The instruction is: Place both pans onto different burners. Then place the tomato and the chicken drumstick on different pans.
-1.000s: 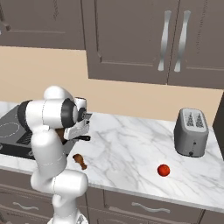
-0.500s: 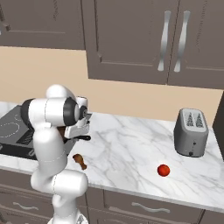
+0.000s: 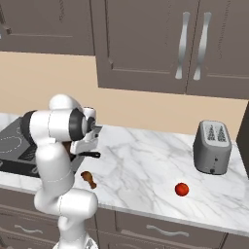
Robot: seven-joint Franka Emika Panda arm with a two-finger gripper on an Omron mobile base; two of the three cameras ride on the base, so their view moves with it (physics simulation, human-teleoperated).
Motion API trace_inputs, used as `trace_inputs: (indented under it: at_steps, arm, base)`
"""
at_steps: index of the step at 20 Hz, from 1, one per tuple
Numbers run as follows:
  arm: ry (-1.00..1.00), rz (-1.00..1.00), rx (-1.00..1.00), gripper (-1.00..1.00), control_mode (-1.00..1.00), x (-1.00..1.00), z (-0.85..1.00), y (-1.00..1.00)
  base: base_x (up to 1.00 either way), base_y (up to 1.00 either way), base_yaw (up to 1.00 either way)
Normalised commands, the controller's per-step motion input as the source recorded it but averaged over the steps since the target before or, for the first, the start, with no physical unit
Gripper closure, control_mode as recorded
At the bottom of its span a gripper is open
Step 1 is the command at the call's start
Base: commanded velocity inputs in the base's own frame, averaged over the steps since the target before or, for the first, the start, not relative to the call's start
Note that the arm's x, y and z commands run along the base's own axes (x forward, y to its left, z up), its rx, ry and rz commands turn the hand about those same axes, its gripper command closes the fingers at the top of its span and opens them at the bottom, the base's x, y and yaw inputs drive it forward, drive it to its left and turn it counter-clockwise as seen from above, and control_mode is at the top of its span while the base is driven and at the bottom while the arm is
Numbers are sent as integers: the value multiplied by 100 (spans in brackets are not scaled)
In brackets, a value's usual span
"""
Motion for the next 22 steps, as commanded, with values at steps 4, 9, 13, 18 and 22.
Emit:
trace_inputs:
  at_steps: [4, 9, 13, 18, 22]
  arm:
    - [-22, 1, -2, -100, -100, -27, 0, 0]
    - [-25, 3, -1, -100, -100, -12, 0, 0]
    - [-25, 4, 0, -100, -100, -2, 6, 0]
    - [-15, 4, 1, -100, -100, 0, 41, -7]
    - [-4, 2, 4, -100, -100, 0, 56, -12]
  base:
    - [0, 0, 0]
    - [0, 0, 0]
    - [0, 0, 0]
    - [0, 0, 0]
    - [0, 0, 0]
